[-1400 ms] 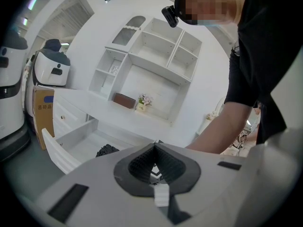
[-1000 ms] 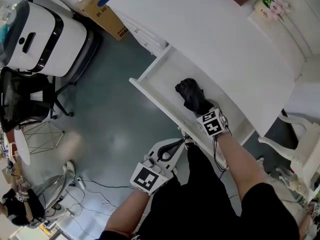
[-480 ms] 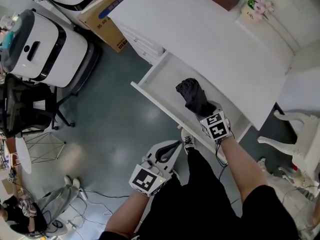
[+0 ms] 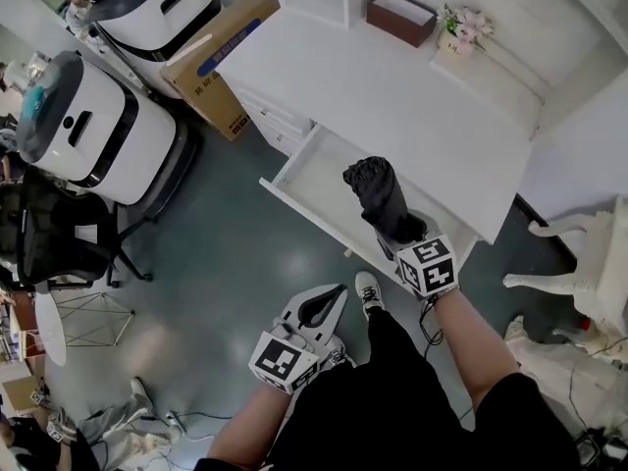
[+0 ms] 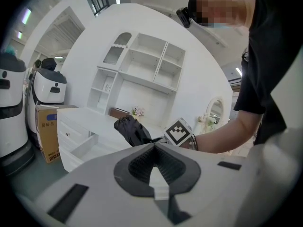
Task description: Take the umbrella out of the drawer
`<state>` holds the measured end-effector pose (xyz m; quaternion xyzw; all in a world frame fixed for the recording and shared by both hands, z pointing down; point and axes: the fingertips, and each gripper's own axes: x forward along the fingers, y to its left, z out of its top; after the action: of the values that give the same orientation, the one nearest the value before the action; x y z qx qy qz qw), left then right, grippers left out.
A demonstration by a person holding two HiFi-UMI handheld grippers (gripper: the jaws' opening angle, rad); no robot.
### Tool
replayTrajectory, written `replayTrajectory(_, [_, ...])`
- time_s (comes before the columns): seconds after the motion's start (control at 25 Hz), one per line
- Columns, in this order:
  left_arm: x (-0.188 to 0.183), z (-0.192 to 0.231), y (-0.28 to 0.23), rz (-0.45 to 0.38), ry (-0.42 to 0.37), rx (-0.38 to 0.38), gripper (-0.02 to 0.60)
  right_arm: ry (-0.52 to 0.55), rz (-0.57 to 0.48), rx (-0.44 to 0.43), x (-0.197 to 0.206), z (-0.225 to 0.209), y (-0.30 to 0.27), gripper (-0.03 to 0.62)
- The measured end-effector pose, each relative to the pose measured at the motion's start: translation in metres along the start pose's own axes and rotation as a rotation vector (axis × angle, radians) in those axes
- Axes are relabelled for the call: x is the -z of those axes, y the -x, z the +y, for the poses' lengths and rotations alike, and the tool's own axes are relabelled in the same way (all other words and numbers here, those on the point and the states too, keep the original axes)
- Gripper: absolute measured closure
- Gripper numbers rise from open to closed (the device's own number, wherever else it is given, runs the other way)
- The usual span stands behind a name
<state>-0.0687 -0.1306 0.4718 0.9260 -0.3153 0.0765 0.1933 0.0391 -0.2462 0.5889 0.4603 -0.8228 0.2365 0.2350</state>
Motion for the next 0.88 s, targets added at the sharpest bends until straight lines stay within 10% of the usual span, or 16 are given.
replayTrajectory(0.88, [-0.037,-0.075,0.122,-0.125,-0.04,0.02,0.578,-0.141,-0.368,-0.072,-0.047,0.16,0.198,0.347])
